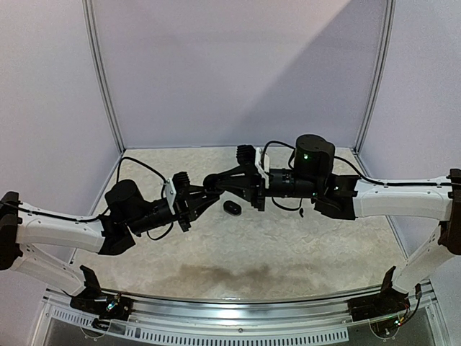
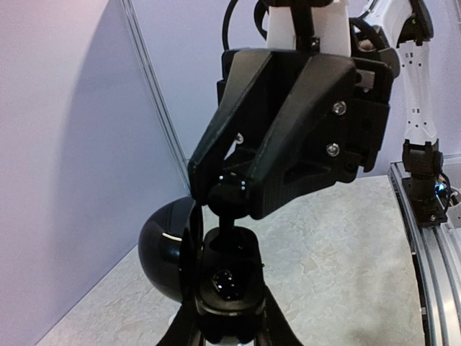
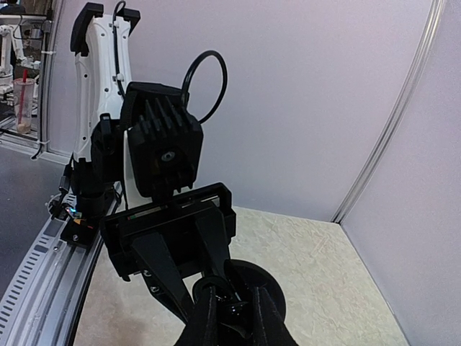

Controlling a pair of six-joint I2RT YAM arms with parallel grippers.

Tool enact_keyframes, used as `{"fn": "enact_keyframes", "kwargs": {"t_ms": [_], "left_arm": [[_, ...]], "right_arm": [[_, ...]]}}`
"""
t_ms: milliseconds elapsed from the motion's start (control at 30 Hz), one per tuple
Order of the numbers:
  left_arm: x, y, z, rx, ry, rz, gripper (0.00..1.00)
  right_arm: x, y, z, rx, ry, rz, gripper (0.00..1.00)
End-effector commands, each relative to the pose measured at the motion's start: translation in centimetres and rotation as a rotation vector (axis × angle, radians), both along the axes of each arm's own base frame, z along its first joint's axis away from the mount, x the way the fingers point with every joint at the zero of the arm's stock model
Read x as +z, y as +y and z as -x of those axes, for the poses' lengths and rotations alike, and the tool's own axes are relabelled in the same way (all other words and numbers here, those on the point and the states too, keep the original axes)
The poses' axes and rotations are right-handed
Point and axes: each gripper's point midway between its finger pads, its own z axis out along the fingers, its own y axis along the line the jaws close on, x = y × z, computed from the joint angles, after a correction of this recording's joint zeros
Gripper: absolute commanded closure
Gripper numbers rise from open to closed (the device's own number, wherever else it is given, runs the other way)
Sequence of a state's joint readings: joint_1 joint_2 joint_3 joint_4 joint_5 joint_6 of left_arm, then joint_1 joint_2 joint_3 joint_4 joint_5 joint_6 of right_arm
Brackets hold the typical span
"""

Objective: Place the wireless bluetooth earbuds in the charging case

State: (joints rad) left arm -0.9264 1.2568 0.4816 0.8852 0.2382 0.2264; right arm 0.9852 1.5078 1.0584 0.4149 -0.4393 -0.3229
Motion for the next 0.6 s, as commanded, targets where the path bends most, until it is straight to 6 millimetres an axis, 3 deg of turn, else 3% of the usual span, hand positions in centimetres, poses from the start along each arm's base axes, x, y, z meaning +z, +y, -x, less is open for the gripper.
{"fn": "enact_keyframes", "kwargs": {"t_ms": [0, 167, 333, 567], "left_arm": [[2.0, -0.9, 2.0, -0.095, -0.053, 0.049, 1.00], [2.0, -0.8, 2.0, -0.089, -0.059, 0.046, 1.00], [1.8, -0.7, 2.1, -0.089, -0.057, 0.043, 1.00], [1.9, -0.8, 2.2, -0.092, -0.062, 0.045, 1.00]], "right_arm": [[-1.8, -1.1, -3.7, -0.133, 0.000, 0.049, 1.00], [-2.6, -1.3, -3.9, -0.150, -0.004, 0.082, 0.97], [-2.0, -2.1, -4.6, -0.208, -0.028, 0.084, 0.97], [-2.1, -1.6, -3.9, -0.156, -0.019, 0.087, 0.91]]}}
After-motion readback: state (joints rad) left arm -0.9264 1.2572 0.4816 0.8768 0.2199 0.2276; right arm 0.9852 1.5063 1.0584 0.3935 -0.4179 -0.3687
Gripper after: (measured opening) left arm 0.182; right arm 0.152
